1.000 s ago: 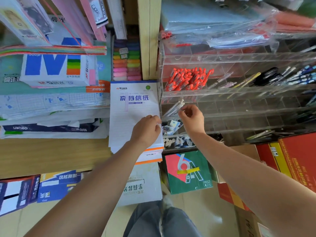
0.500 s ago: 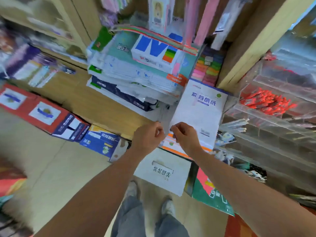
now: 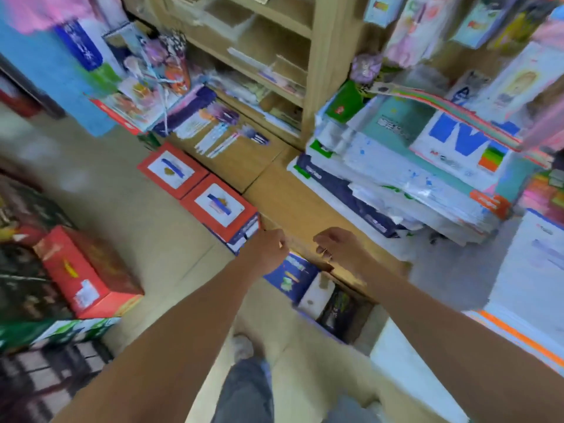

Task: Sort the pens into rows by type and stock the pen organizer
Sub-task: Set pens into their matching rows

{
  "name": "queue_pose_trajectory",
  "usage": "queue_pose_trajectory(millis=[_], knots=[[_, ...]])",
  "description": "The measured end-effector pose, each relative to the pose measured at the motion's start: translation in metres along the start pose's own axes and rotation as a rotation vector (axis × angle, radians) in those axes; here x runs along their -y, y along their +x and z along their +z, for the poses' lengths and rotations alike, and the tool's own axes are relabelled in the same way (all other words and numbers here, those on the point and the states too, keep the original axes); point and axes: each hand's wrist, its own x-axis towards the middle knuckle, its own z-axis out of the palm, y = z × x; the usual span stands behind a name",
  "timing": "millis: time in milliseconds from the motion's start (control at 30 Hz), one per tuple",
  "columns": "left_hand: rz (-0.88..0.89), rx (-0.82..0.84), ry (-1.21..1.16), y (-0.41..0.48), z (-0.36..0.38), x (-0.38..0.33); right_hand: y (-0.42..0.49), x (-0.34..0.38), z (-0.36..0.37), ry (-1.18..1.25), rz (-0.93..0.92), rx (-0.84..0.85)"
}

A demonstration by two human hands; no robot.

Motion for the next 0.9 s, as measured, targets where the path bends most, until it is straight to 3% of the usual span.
queue_pose_trajectory(millis=[400, 900], knots=[[-0.069, -0.038, -0.007, 0.104, -0.136, 0.202, 0.155, 0.140, 0.174, -0.014, -0.015, 0.023], [-0.007, 0.046, -0.026, 0.306, -0.227, 0.320, 0.366, 0.217, 0.268, -0.107, 0.193, -0.093]])
